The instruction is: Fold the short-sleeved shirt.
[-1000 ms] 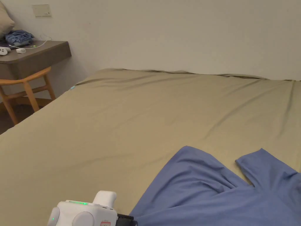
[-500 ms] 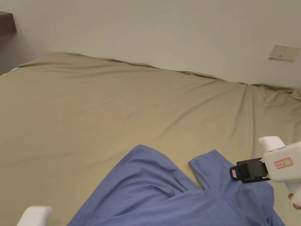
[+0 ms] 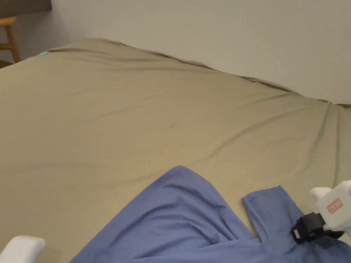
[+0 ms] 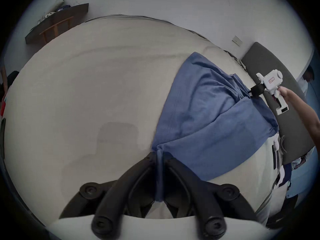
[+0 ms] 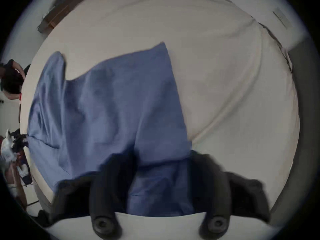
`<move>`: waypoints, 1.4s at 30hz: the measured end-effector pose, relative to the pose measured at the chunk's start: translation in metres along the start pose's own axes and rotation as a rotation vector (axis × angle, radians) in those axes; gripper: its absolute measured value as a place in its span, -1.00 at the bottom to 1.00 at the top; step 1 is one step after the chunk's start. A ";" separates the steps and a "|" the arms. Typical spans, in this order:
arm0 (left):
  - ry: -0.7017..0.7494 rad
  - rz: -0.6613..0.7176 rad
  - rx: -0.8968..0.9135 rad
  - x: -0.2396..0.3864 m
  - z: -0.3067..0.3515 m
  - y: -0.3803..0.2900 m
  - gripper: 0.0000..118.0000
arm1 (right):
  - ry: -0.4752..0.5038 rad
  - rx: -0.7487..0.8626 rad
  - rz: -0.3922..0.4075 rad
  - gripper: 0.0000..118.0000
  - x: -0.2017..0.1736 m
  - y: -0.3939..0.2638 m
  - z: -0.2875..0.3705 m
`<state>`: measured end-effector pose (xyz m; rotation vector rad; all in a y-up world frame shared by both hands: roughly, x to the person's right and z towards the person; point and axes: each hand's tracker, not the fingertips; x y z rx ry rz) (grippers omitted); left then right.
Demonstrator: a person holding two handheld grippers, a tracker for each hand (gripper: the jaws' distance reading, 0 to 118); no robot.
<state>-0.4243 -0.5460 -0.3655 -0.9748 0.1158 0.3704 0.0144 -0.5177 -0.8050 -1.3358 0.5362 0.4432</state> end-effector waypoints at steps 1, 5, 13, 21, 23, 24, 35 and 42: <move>-0.003 -0.001 0.001 0.000 0.000 0.000 -0.92 | 0.033 0.035 0.027 -0.94 -0.003 -0.004 0.007; -0.014 0.009 0.022 -0.005 0.000 0.000 -0.92 | 0.029 0.182 0.037 -0.94 -0.024 -0.015 0.033; -0.131 -0.001 0.252 -0.002 0.061 0.054 -0.92 | 0.028 0.585 0.028 -0.94 -0.030 -0.038 0.151; -0.141 -0.158 0.477 0.031 0.138 0.202 -0.92 | -0.078 0.907 -0.049 -0.94 -0.012 -0.031 0.273; -0.114 -0.173 0.497 0.039 0.149 0.242 -0.92 | -0.136 0.966 -0.071 -0.94 -0.006 -0.020 0.297; -0.104 -0.180 0.515 0.042 0.155 0.264 -0.92 | -0.146 0.983 -0.086 -0.94 -0.001 -0.012 0.311; 0.068 -0.218 0.679 0.072 0.197 0.440 -0.92 | -0.284 1.164 -0.183 -0.94 0.020 0.069 0.394; 0.238 -0.201 0.755 0.086 0.207 0.505 -0.92 | -0.328 1.249 -0.157 -0.94 0.014 0.109 0.434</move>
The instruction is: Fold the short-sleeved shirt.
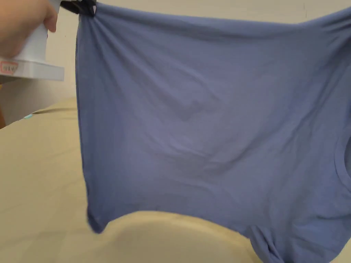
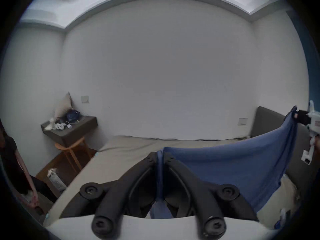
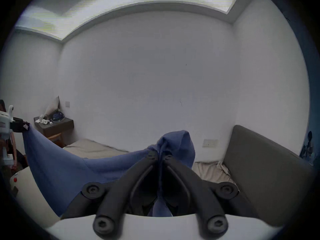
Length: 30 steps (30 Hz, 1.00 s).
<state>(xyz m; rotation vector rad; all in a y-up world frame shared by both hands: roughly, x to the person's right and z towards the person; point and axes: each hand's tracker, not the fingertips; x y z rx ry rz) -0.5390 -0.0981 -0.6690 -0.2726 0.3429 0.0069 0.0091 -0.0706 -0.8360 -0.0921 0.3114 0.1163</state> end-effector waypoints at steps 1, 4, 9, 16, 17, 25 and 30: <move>0.002 -0.013 0.022 0.001 0.000 0.005 -0.92 | -0.006 0.025 -0.008 -0.94 -0.002 0.007 0.001; -0.005 0.018 0.058 -0.004 -0.001 0.015 -0.92 | 0.014 0.064 -0.016 -0.94 -0.006 0.022 0.006; -0.026 0.040 0.060 -0.009 0.004 -0.004 -0.92 | 0.058 0.058 -0.040 -0.94 -0.008 0.011 0.021; -0.082 0.049 0.007 -0.016 0.016 -0.064 -0.92 | 0.116 -0.021 -0.013 -0.94 -0.021 -0.035 0.061; -0.089 0.046 -0.004 -0.016 0.019 -0.073 -0.92 | 0.116 -0.030 -0.008 -0.94 -0.024 -0.042 0.068; -0.186 0.030 -0.069 -0.012 0.063 -0.154 -0.92 | 0.173 -0.121 -0.027 -0.94 -0.031 -0.119 0.134; -0.207 0.056 -0.093 -0.019 0.111 -0.220 -0.92 | 0.198 -0.168 -0.043 -0.94 -0.040 -0.169 0.194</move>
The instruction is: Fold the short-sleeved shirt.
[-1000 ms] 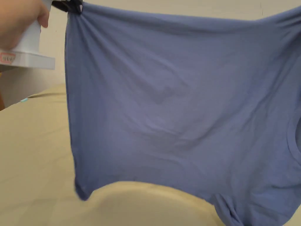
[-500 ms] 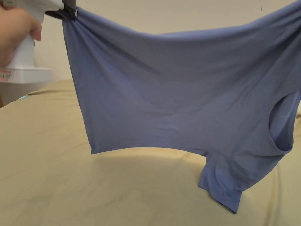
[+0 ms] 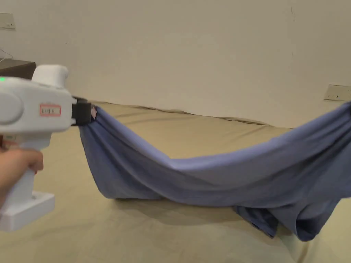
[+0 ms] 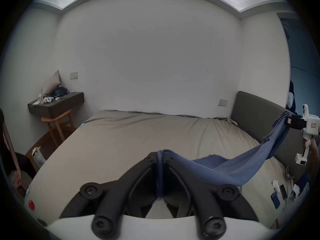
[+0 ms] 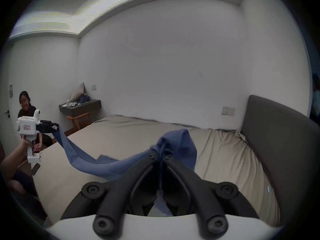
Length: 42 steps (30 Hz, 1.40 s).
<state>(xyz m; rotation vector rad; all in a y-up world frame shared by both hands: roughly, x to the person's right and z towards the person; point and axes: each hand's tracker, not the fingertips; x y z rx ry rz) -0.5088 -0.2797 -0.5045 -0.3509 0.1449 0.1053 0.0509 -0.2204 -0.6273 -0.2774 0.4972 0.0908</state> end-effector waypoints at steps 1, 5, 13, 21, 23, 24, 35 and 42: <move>-0.005 0.001 0.001 -0.001 0.010 -0.011 -0.92 | 0.005 -0.008 0.000 -0.94 -0.004 -0.008 0.011; -0.015 0.022 0.003 -0.016 0.048 -0.049 -0.92 | 0.012 -0.033 -0.009 -0.94 -0.008 -0.038 0.055; -0.011 0.035 0.021 -0.032 0.130 -0.115 -0.92 | 0.019 -0.038 -0.069 -0.94 -0.012 -0.101 0.142; -0.016 0.030 -0.051 -0.021 0.184 -0.180 -0.92 | 0.017 -0.104 -0.143 -0.94 -0.028 -0.186 0.192; -0.019 0.053 -0.110 -0.018 0.188 -0.206 -0.92 | 0.000 -0.153 -0.193 -0.94 -0.029 -0.215 0.195; -0.028 0.072 -0.134 -0.019 0.189 -0.218 -0.92 | 0.000 -0.184 -0.218 -0.94 -0.029 -0.228 0.196; -0.029 0.154 -0.360 -0.017 0.190 -0.328 -0.92 | -0.052 -0.438 -0.362 -0.93 -0.052 -0.345 0.196; 0.070 0.159 -0.369 -0.019 0.228 -0.326 0.35 | -0.115 -0.365 -0.341 0.72 -0.066 -0.334 0.226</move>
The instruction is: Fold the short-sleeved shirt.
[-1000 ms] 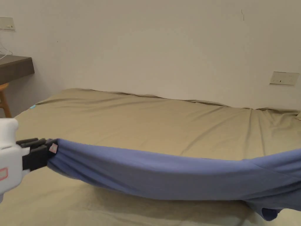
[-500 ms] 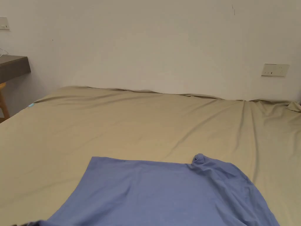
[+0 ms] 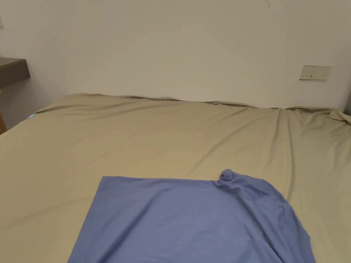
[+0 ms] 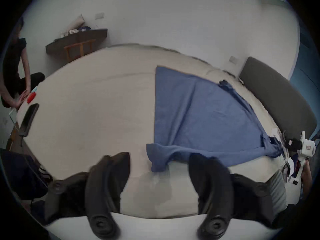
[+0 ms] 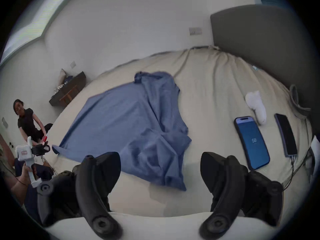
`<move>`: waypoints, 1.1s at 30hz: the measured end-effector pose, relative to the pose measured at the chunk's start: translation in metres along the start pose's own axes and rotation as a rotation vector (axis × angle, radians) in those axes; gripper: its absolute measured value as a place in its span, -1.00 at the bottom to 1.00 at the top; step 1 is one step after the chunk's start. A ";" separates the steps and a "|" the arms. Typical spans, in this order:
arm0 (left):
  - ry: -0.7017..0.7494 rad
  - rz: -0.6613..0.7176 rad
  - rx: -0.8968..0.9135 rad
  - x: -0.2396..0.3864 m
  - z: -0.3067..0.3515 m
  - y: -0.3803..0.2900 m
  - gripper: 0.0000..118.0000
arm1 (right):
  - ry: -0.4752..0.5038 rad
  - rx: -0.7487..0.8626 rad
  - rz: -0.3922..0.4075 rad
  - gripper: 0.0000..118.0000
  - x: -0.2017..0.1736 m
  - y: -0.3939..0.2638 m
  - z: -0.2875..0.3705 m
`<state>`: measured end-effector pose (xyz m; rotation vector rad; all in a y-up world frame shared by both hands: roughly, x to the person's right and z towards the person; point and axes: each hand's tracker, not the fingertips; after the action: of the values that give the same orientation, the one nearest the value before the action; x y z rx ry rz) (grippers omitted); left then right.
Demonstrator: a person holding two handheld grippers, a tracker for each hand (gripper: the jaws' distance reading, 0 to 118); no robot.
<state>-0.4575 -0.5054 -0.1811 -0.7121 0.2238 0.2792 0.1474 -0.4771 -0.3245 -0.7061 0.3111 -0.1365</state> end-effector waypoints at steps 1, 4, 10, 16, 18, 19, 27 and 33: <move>-0.007 0.009 0.059 0.004 0.013 0.000 0.36 | -0.009 0.015 -0.002 0.72 -0.008 0.000 0.007; 0.014 0.014 0.124 0.030 0.043 0.001 0.36 | -0.029 0.049 0.000 0.72 -0.022 -0.008 0.018; 0.022 -0.027 0.154 0.079 0.050 -0.014 -1.00 | -0.105 0.039 0.073 -0.94 -0.051 -0.023 0.018; 0.037 -0.010 0.074 0.063 0.027 -0.031 -1.00 | -0.098 0.000 0.121 -0.94 -0.048 -0.036 0.021; 0.061 -0.006 0.039 0.054 0.015 -0.024 -0.97 | -0.096 0.001 0.091 -0.94 -0.042 -0.037 0.022; 0.075 -0.014 0.010 0.048 0.006 -0.019 -0.92 | -0.088 -0.003 0.071 -0.94 -0.040 -0.036 0.022; 0.086 -0.145 -0.094 0.037 -0.063 0.006 0.45 | -0.084 -0.015 0.087 -0.94 -0.032 -0.022 0.018; 0.007 -0.011 -0.094 0.033 -0.082 0.009 -0.91 | -0.080 -0.057 0.048 -0.68 -0.023 -0.007 0.009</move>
<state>-0.4380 -0.5475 -0.2565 -0.8073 0.2145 0.2783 0.1280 -0.4719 -0.3081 -0.7580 0.2555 -0.0539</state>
